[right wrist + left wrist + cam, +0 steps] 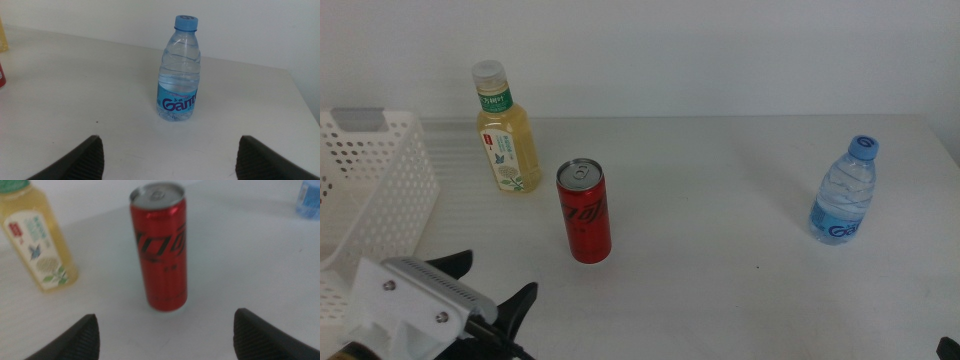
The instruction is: Use arms to grab the bottles and put them into the dustbin to the left of the table.
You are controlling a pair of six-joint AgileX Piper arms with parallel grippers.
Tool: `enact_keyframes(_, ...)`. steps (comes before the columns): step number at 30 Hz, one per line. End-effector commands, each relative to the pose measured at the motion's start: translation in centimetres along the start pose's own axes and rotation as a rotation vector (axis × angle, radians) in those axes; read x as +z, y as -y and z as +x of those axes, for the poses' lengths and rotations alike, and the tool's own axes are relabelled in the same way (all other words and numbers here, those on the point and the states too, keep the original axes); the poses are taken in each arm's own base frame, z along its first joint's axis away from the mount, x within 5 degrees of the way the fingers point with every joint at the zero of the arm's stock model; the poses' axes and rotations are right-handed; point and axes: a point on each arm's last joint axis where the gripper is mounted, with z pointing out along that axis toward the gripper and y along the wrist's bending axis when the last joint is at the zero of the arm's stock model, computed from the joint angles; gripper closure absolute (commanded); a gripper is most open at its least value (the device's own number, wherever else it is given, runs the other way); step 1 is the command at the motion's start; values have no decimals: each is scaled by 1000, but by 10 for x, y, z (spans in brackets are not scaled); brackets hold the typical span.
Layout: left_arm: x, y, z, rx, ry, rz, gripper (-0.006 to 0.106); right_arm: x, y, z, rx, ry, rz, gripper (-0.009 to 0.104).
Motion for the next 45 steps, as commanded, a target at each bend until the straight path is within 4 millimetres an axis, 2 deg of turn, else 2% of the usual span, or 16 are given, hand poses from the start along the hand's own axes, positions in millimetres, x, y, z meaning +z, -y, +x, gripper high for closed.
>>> enact_keyframes(1, 6, 2, -20, -17, 159, -4, 16, -3, 1, -10, -14, 104, 17, 25)
enact_keyframes(5, 8, 3, -16, -64, 198, 3, 16, -3, 1, -10, -14, 104, 17, 25)
enact_keyframes(11, -16, 1, 1, -93, 370, -3, 16, -3, 1, -10, -14, 104, 17, 25)
enact_keyframes(27, -14, 1, 2, -107, 358, -1, 16, -3, 1, -10, -14, 104, 17, 25)
enact_keyframes(29, -12, 1, 4, -68, 341, -10, 15, -3, 1, -10, -14, 104, 17, 25)
enact_keyframes(35, -3, 2, 3, -75, 339, -11, 13, -3, 1, -10, -14, 104, 17, 25)
enact_keyframes(45, 39, 4, 2, -119, 324, -7, 13, -3, 1, -10, -14, 104, 17, 25)
